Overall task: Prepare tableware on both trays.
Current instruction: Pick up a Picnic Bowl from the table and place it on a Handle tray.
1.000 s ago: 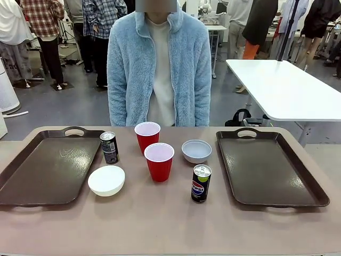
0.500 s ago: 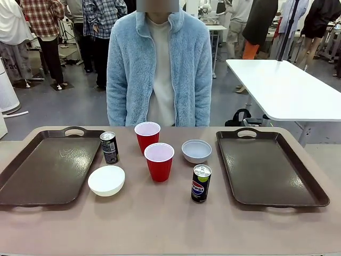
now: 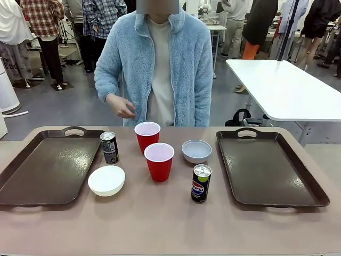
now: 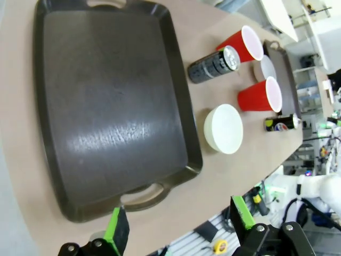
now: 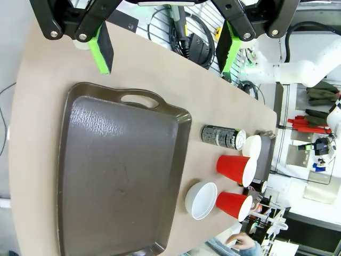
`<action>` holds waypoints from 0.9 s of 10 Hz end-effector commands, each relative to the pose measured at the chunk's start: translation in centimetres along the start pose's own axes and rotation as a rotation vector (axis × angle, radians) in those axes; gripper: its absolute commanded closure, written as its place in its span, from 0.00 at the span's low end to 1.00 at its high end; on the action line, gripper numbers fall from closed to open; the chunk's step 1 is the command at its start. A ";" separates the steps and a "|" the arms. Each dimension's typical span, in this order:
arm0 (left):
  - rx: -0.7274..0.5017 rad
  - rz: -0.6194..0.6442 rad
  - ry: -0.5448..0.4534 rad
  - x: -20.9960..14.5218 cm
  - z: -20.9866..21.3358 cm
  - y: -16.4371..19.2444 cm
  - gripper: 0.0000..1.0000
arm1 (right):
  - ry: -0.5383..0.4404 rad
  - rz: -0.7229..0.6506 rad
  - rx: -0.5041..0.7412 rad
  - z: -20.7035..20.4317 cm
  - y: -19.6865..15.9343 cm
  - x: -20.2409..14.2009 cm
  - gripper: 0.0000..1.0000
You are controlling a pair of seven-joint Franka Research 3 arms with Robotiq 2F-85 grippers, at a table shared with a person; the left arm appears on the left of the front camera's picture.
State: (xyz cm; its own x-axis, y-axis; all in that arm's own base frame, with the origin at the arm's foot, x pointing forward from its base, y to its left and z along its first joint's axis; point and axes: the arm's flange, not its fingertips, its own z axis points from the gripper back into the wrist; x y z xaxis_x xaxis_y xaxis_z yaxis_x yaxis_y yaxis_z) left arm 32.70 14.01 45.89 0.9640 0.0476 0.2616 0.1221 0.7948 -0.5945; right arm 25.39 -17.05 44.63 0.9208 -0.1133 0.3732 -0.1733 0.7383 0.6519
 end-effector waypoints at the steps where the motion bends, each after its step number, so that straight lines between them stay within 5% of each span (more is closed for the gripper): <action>1: -0.003 0.002 -0.007 0.2 -0.1 0.0 0.00 | -0.002 -0.001 -0.002 -0.1 -0.2 0.1 0.00; 4: -0.003 0.002 -0.007 0.2 -0.1 0.0 0.00 | 0.000 0.000 0.000 0.0 0.0 0.0 0.00; 9: -0.003 0.002 -0.007 0.2 -0.1 0.0 0.00 | 0.232 -0.028 -0.234 -5.5 11.5 13.2 0.00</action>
State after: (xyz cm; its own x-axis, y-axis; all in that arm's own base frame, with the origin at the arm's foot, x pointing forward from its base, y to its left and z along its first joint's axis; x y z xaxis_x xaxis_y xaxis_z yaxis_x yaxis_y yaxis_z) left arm 32.76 13.98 45.90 0.9641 0.0467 0.2613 0.1225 0.7952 -0.5939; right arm 34.19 -6.78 52.21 0.9721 -0.0003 0.2347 -0.1264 0.8419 0.5246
